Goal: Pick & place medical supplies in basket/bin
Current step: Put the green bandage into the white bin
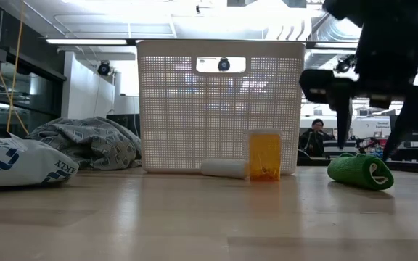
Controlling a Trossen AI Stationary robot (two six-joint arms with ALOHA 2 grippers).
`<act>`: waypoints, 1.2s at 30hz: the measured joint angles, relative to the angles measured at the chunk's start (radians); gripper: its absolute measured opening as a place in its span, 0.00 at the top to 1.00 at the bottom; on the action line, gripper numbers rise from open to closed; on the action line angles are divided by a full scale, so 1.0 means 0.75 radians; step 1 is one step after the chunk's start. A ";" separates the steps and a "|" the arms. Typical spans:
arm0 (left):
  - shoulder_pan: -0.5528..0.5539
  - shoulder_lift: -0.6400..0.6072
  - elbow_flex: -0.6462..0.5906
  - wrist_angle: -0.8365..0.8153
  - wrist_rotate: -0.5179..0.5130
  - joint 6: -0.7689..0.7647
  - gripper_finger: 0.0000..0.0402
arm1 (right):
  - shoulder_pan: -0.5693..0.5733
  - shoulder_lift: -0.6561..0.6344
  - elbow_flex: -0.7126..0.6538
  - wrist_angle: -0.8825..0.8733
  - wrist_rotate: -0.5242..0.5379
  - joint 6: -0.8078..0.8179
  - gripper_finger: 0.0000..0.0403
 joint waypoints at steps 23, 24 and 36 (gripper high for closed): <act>0.000 0.000 -0.001 -0.033 0.001 0.004 0.51 | 0.000 0.108 0.003 0.042 0.079 0.110 0.74; 0.000 0.000 -0.001 -0.033 0.001 0.003 0.51 | 0.000 0.108 0.003 0.042 0.079 0.124 0.76; 0.000 0.000 -0.001 -0.033 0.001 0.003 0.51 | 0.026 0.112 0.113 -0.064 0.089 0.158 0.88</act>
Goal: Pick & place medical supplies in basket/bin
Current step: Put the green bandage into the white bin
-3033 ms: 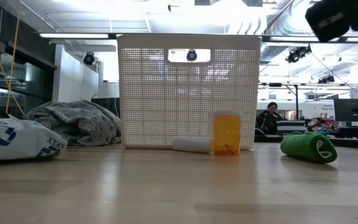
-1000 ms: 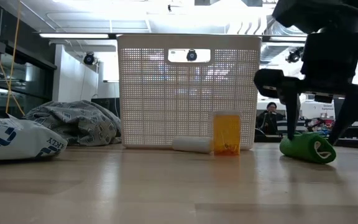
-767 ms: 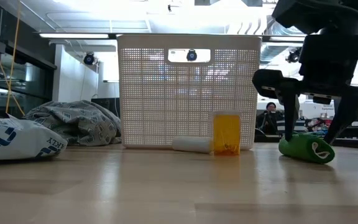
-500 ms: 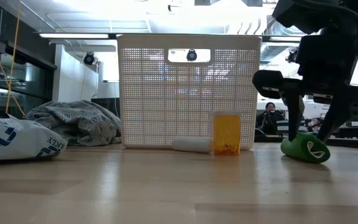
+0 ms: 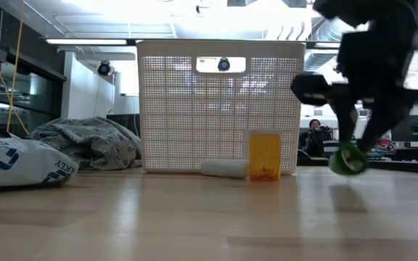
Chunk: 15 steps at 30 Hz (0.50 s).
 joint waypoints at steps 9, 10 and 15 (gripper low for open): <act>0.000 0.000 0.000 0.000 0.001 0.000 0.51 | 0.038 -0.001 0.221 -0.187 -0.002 -0.012 0.88; 0.000 0.000 0.000 0.000 0.001 0.000 0.51 | 0.040 -0.001 0.247 -0.211 0.005 -0.024 0.88; 0.000 0.000 0.000 0.000 0.001 0.000 0.51 | 0.048 -0.001 0.371 -0.336 0.056 -0.083 0.87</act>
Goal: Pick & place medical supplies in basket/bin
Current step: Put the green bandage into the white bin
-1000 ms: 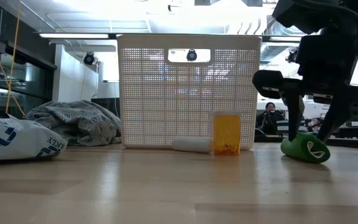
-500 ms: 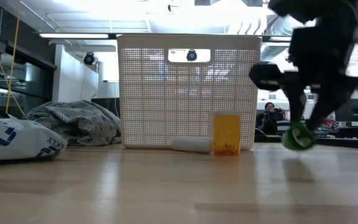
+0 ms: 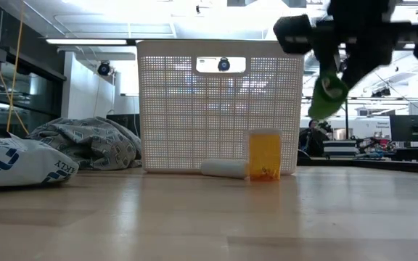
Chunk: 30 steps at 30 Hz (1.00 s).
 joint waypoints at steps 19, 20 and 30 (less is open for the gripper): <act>0.000 0.000 -0.001 -0.132 0.003 -0.049 0.51 | -0.022 -0.002 0.559 -0.149 0.082 -0.022 0.90; 0.000 0.000 -0.001 -0.144 0.003 -0.054 0.51 | -0.030 -0.002 0.598 -0.160 0.095 -0.037 0.89; 0.000 0.000 -0.001 -0.369 -0.056 -0.179 0.51 | -0.229 -0.003 0.853 -0.226 0.180 -0.235 0.90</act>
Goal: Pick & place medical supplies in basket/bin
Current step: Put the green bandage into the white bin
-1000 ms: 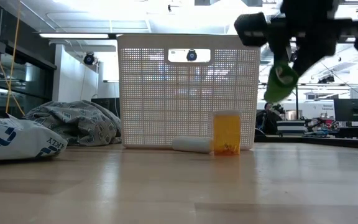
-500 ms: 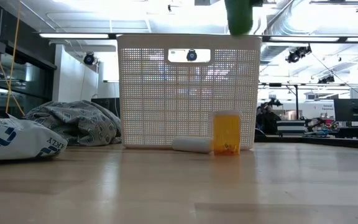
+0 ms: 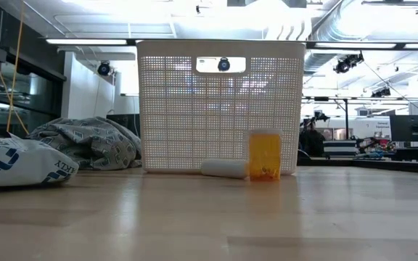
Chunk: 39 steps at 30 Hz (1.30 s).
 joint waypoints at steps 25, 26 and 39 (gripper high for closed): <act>0.001 0.000 0.000 -0.265 -0.189 -0.136 0.51 | -0.853 0.148 0.024 0.630 -0.617 0.090 0.90; 0.000 0.000 0.000 -0.267 -0.189 -0.135 0.51 | -0.866 0.171 0.024 0.634 -0.626 0.096 0.90; 0.000 0.000 0.000 -0.292 -0.299 -0.134 0.51 | -0.894 0.405 0.024 0.586 -0.512 0.029 0.89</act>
